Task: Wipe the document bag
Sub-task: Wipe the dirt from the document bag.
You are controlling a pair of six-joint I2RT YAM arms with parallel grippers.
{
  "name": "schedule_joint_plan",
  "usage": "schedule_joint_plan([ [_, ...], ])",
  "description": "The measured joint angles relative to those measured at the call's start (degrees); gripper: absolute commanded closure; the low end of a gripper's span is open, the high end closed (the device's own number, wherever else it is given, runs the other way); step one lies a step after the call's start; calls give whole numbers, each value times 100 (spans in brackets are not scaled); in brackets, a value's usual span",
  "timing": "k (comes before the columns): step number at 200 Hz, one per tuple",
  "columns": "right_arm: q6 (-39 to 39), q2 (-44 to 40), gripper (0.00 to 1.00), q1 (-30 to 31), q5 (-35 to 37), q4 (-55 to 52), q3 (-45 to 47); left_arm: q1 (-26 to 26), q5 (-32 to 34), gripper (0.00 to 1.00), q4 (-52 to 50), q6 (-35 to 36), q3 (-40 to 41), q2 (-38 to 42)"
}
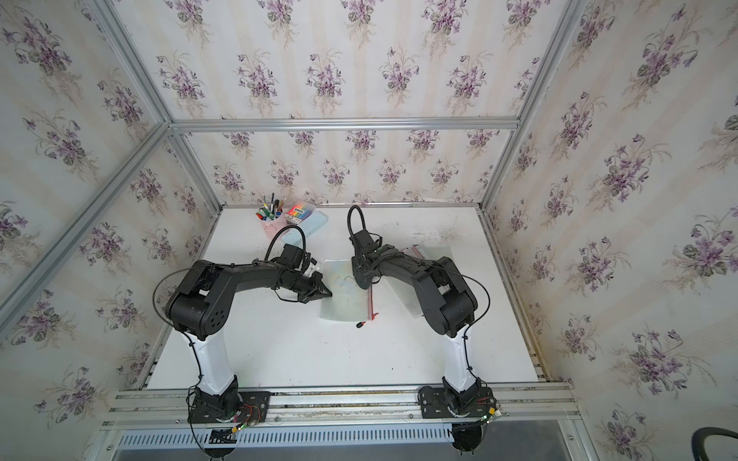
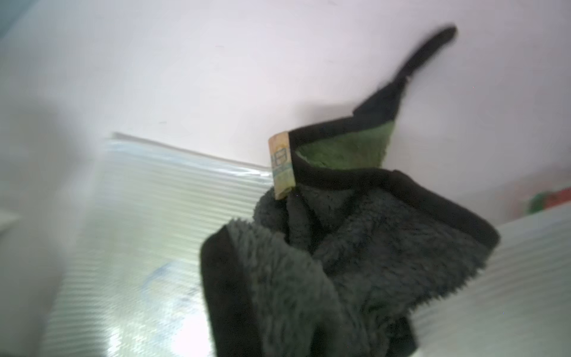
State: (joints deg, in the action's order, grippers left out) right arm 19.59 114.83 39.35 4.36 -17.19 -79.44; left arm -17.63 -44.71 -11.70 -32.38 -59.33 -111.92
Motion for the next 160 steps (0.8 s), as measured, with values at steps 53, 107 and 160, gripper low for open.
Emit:
schedule_joint_plan([
  [53, 57, 70, 76, 616, -168, 50, 463, 9, -39, 100, -94, -2, -87, -57],
  [107, 35, -361, 76, 26, 636, -120, 802, 13, -42, 100, -79, 20, -92, -66],
  [160, -136, -68, 76, 678, 527, -164, 595, 13, -4, 100, -136, 20, -131, -63],
])
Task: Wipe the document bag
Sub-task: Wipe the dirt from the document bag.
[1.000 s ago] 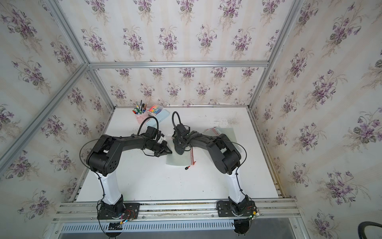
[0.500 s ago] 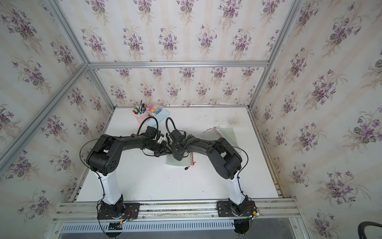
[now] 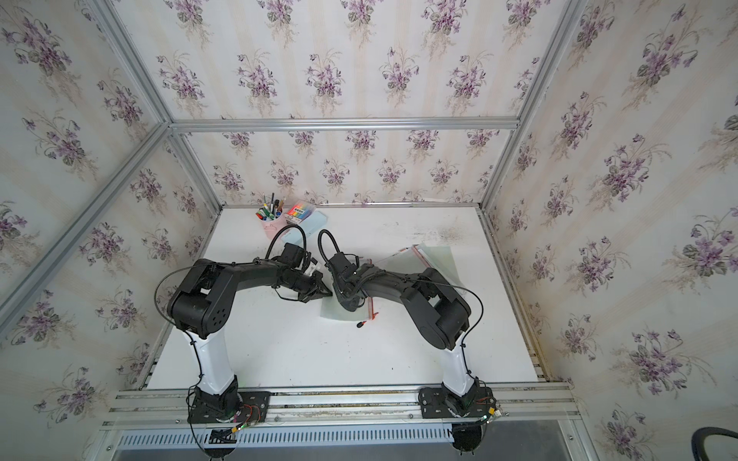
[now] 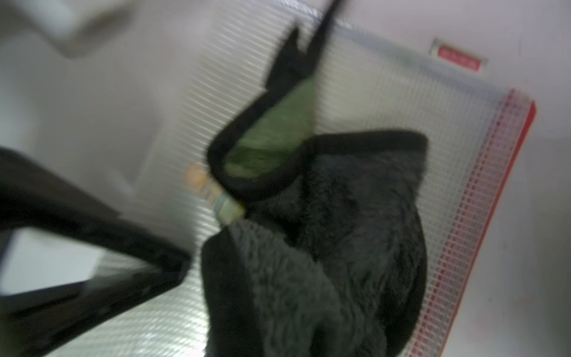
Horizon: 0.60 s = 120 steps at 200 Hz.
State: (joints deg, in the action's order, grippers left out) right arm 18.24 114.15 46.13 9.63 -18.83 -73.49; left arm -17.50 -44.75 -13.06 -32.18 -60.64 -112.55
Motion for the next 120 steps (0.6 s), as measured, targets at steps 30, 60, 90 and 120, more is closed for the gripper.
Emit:
schedule_joint_plan([
  [30, 109, -212, 76, -651, 133, 380, 393, -7, 26, 100, -15, 0, -11, 9],
  [60, 127, -446, 75, -557, 380, 107, 514, -2, 17, 100, 0, -7, 9, 13],
  [90, 85, -39, 75, 144, 815, 149, 243, 11, -2, 100, -24, -22, 4, 11],
  [120, 199, -286, 74, -308, 470, 350, 479, 11, 7, 100, -22, -48, 11, 22],
])
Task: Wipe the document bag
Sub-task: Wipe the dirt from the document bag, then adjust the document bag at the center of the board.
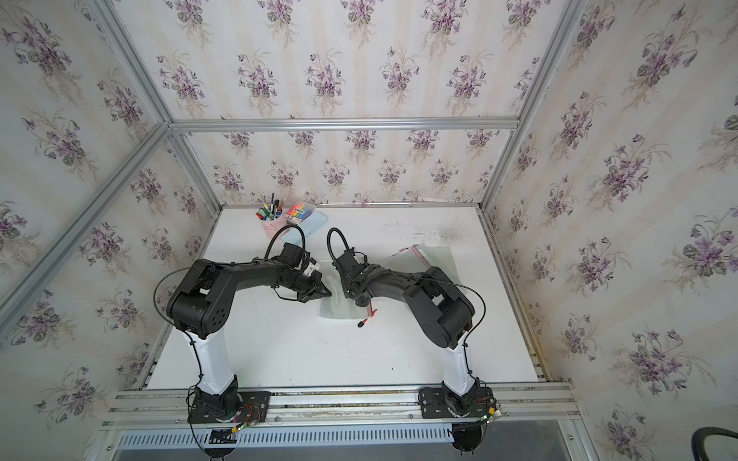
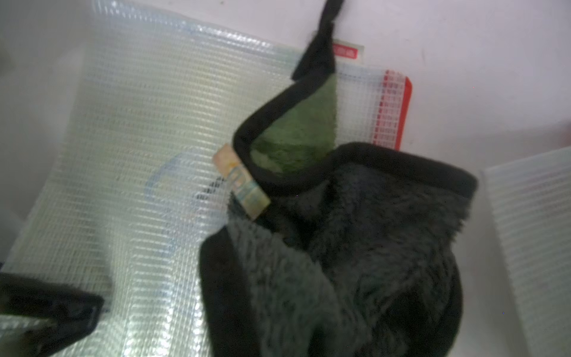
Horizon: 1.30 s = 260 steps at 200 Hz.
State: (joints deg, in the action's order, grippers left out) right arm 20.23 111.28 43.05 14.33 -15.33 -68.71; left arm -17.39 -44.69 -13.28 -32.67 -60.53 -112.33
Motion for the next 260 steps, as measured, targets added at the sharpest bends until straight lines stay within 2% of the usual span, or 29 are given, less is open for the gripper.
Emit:
schedule_joint_plan([
  [25, -33, -435, 74, -138, -70, -372, 15, -4, -9, 100, 114, -83, 61, 20],
  [61, -66, -573, 74, 942, -1073, 140, 103, -4, -17, 100, 175, -243, 85, 26],
  [73, -7, -479, 74, 1137, -1349, 229, 264, -4, -20, 100, 177, -260, 85, 26],
  [94, 291, -557, 74, 879, -1488, 382, 780, -7, -26, 100, 195, -271, 94, 33],
  [120, 413, -1322, 74, 264, -1314, 299, 1585, -13, 37, 100, 162, -236, 76, 55],
  [149, 487, -1517, 74, 59, -1095, 103, 1626, -13, 179, 100, -118, -103, 0, 122],
  [179, 485, -1464, 74, 0, -994, 2, 1167, -4, 721, 100, -1001, 273, -256, 546],
  [207, 428, -1464, 74, -278, -876, 15, 846, 103, 1613, 100, -2347, 940, -909, 1305],
  [232, 372, -1458, 73, -527, -811, 4, 732, 317, 2872, 100, -3755, 1565, -1674, 1871],
  [260, 313, -1445, 73, -684, -789, 0, 708, 330, 4236, 100, -5165, 2100, -2667, 2055],
])
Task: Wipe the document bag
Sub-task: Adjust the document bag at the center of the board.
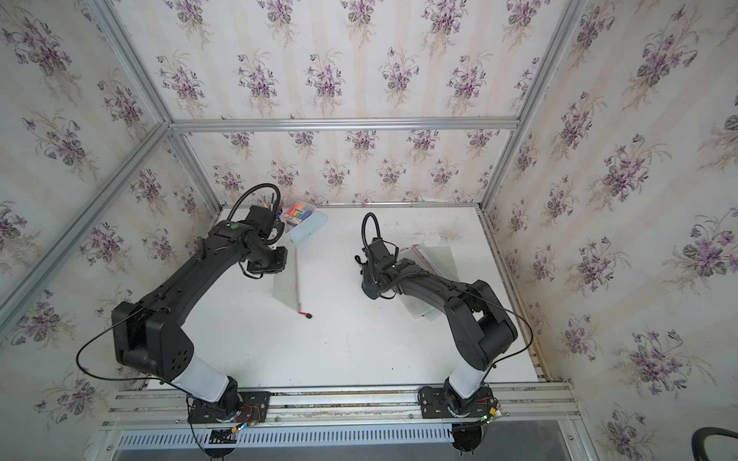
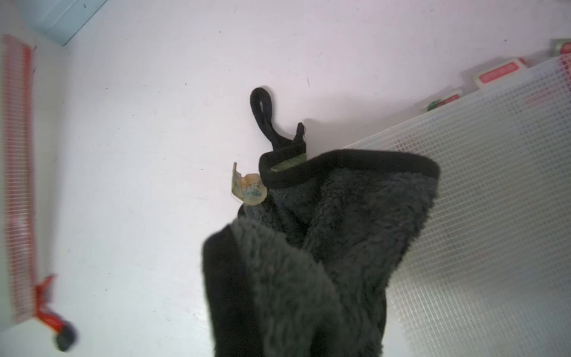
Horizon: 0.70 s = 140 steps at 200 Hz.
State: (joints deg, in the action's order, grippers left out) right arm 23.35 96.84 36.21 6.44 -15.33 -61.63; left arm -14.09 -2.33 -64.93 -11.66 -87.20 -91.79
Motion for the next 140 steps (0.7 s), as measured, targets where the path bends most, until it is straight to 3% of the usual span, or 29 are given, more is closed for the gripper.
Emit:
schedule_joint_plan([
  [24, -94, 63, 73, -98, -94, -39, -107, -184, 730, 100, -833, 146, -638, -92],
  [56, -240, 35, 73, -468, -105, -81, -120, -1082, 1161, 100, -1408, 107, -1038, -662],
  [114, -428, -490, 73, -1314, -103, -157, 278, -2376, 776, 98, -1333, -811, -1305, -2186],
  [140, -492, -710, 73, -1526, -109, -164, 407, -2817, 334, 84, -1117, -1075, -1847, -2813],
])
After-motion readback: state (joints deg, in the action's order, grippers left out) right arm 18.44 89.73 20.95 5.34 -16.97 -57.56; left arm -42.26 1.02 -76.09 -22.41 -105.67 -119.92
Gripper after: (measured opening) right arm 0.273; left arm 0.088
